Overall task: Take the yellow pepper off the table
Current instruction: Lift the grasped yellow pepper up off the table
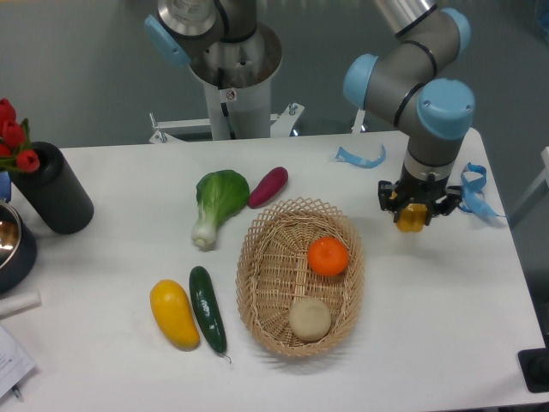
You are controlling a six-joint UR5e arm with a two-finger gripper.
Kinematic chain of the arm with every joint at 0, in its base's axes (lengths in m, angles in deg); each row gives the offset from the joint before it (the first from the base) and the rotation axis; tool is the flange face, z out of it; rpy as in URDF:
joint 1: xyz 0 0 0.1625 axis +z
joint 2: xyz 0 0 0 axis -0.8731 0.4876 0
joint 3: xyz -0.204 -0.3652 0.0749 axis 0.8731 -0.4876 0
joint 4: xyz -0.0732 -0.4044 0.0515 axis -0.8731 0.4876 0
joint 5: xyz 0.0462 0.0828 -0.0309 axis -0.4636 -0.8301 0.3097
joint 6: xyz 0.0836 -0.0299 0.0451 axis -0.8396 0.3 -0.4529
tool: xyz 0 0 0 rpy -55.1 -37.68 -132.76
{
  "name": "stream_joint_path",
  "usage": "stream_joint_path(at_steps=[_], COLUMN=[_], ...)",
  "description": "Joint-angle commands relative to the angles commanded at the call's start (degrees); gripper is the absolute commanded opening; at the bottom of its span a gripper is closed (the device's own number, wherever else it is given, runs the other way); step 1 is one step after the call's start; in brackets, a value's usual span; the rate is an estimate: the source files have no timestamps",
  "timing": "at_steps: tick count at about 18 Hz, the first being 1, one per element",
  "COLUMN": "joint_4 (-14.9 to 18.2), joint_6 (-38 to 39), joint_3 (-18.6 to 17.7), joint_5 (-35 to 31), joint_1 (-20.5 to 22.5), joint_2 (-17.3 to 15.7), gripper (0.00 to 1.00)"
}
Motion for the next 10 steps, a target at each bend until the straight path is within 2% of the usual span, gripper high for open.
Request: stream_joint_path(at_steps=[6,10], joint_4=[9.84,10.91], joint_6=[-7.74,-8.89], joint_3=[6.95,7.75], joint_5=[-0.35,-0.44], joint_1=[0.44,0.44], joint_2=[0.0,0.09], gripper=[0.11,0.11])
